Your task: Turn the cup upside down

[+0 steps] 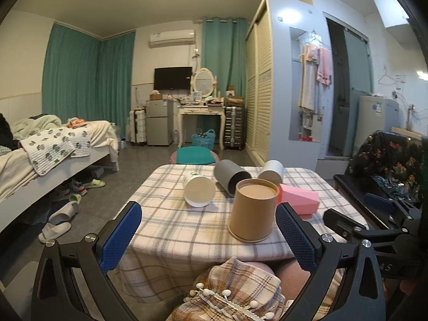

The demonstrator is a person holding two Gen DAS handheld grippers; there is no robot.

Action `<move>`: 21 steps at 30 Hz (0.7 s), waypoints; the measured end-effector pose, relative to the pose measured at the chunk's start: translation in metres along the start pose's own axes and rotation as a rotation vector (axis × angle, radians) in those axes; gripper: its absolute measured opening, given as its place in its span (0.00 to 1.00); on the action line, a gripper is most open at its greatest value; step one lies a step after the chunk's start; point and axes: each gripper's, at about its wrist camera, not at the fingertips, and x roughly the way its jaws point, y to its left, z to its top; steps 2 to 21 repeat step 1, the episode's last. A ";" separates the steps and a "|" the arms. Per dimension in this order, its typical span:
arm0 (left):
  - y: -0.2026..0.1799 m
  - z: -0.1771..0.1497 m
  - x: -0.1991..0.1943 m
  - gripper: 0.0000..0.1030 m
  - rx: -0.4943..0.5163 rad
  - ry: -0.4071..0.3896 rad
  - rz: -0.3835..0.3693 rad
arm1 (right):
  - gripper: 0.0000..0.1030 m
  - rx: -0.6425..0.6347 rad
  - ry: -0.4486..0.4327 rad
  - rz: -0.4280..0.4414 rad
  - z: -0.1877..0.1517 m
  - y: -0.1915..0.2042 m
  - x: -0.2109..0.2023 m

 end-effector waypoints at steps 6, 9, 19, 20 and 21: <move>0.000 0.000 0.000 1.00 0.001 -0.003 0.002 | 1.00 0.001 0.000 0.000 0.000 0.000 0.000; 0.000 0.000 0.000 1.00 0.001 -0.003 0.002 | 1.00 0.001 0.000 0.000 0.000 0.000 0.000; 0.000 0.000 0.000 1.00 0.001 -0.003 0.002 | 1.00 0.001 0.000 0.000 0.000 0.000 0.000; 0.000 0.000 0.000 1.00 0.001 -0.003 0.002 | 1.00 0.001 0.000 0.000 0.000 0.000 0.000; 0.000 0.000 0.000 1.00 0.001 -0.003 0.002 | 1.00 0.001 0.000 0.000 0.000 0.000 0.000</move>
